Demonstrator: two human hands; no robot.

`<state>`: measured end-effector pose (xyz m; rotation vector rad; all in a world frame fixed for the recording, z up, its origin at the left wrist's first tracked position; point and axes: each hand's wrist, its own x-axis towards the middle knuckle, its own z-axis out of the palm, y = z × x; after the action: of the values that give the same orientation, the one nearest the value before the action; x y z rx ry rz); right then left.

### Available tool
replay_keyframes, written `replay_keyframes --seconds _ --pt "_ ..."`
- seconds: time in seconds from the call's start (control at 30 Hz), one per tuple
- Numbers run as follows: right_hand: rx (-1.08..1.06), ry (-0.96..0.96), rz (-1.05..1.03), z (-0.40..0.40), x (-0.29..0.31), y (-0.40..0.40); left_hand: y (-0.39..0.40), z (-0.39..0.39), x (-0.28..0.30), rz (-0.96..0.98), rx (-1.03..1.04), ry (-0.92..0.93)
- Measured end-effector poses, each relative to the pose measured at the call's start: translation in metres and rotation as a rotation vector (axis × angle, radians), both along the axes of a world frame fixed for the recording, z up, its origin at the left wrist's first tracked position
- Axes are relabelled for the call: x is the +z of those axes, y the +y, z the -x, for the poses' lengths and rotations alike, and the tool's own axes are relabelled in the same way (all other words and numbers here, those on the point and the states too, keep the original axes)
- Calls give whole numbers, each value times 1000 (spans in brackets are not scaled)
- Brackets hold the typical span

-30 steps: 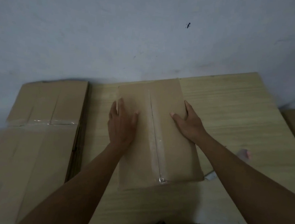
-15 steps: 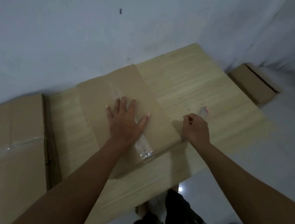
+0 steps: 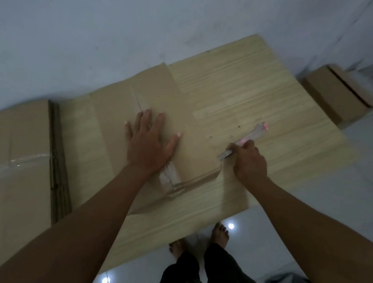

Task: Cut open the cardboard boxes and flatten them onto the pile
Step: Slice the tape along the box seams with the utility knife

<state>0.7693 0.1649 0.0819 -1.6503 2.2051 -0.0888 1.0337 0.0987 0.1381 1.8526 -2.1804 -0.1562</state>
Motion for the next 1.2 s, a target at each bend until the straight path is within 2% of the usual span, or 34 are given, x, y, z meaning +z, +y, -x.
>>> replay_keyframes --seconds 0.1,0.23,0.3,0.37,0.47,0.57,0.73,0.8,0.9,1.07,1.13,1.2 --pt "114 162 115 8 -4 -9 1 1 0 11 19 5" --pt "234 132 74 25 -6 -17 2 2 2 1 25 8" --pt "238 121 146 30 -1 -21 1 2 4 0 25 -6" --pt "183 37 236 31 9 -28 -1 0 7 15 19 -3" --pt "86 -246 310 25 34 -46 -7 -9 12 21 0 18" --pt "85 -404 370 8 64 -72 -17 -22 18 8 -23 7" --pt "68 -628 219 -37 109 -114 -30 -33 29 -40 66 3" --pt "59 -687 149 -55 117 -128 -37 -41 35 -134 156 -22" --pt "42 -749 59 -79 123 -145 -55 -52 41 -222 167 -26" --pt "52 -889 -14 -110 135 -159 -93 -80 44 -113 147 26" --pt "67 -870 1 -123 136 -165 -111 -91 42 -56 124 -25" --pt "84 -784 40 -137 134 -171 -128 -98 41 -106 120 -41"
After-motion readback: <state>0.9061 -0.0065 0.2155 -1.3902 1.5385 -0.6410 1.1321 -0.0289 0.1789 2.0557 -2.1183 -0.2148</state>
